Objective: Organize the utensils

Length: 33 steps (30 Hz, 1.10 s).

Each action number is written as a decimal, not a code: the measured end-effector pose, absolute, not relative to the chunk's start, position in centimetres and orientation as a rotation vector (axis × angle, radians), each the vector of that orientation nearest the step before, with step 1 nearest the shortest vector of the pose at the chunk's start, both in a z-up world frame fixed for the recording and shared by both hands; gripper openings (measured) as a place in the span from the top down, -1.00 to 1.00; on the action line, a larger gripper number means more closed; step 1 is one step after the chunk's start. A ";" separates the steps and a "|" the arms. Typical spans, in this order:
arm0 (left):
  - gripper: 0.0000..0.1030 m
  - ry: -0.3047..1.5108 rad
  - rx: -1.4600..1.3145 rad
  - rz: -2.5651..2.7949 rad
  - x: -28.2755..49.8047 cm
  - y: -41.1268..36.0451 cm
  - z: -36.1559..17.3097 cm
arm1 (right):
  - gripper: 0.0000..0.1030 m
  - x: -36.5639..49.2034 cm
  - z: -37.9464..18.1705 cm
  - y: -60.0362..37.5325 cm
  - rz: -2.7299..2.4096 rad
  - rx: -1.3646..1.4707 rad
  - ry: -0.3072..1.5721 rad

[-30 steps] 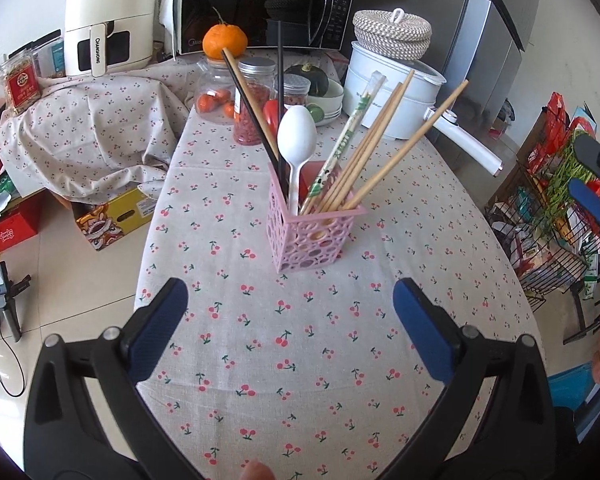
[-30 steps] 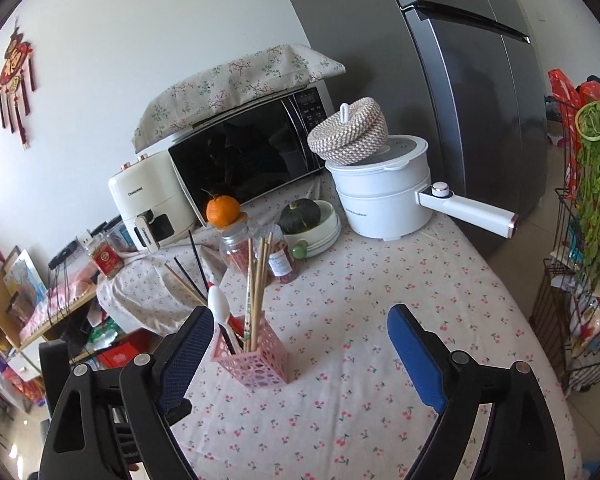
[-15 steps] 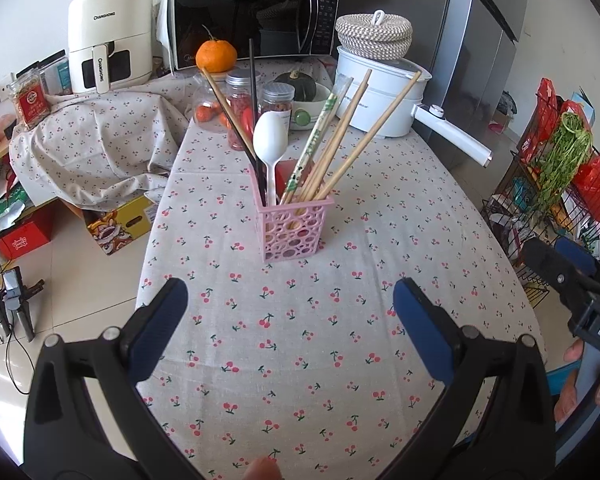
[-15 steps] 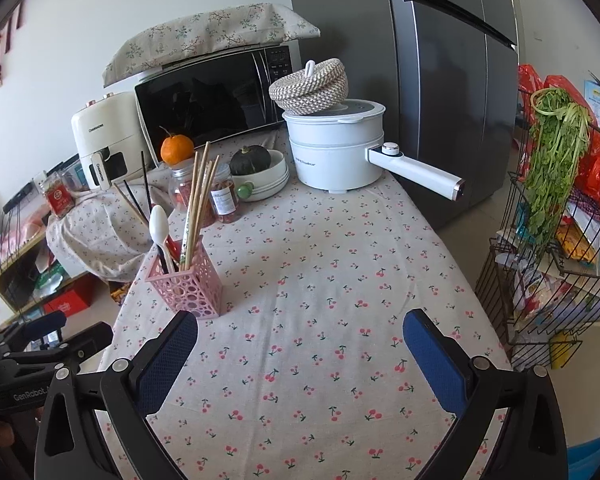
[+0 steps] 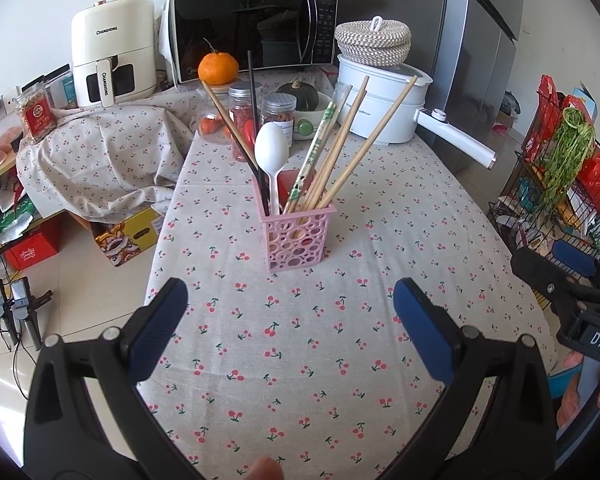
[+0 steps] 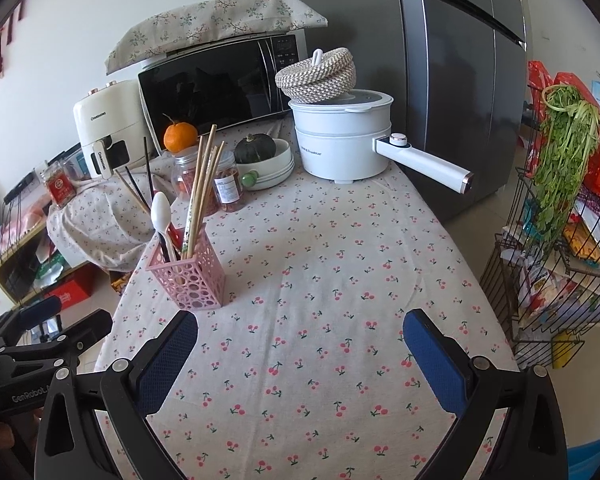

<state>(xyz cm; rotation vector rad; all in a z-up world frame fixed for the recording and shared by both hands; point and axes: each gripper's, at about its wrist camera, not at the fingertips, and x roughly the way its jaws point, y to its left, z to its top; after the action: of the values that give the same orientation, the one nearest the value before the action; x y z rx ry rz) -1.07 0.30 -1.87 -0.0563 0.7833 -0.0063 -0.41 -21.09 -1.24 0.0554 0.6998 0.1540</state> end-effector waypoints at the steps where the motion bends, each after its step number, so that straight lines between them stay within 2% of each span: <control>1: -0.98 0.784 -0.054 -0.007 -1.1 0.3 -1.9 | -1.00 -0.4 -1.3 -21.1 0.154 0.058 0.702; 33: -0.98 0.780 -0.080 -0.007 -1.2 0.3 -1.8 | -1.00 -0.1 -1.6 -21.1 0.158 0.084 0.722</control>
<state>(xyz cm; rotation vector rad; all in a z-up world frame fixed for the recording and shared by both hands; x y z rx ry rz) -1.21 0.33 -1.82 -0.0802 0.7800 -0.0075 -0.05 -21.10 -1.65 0.0840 0.7219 0.1575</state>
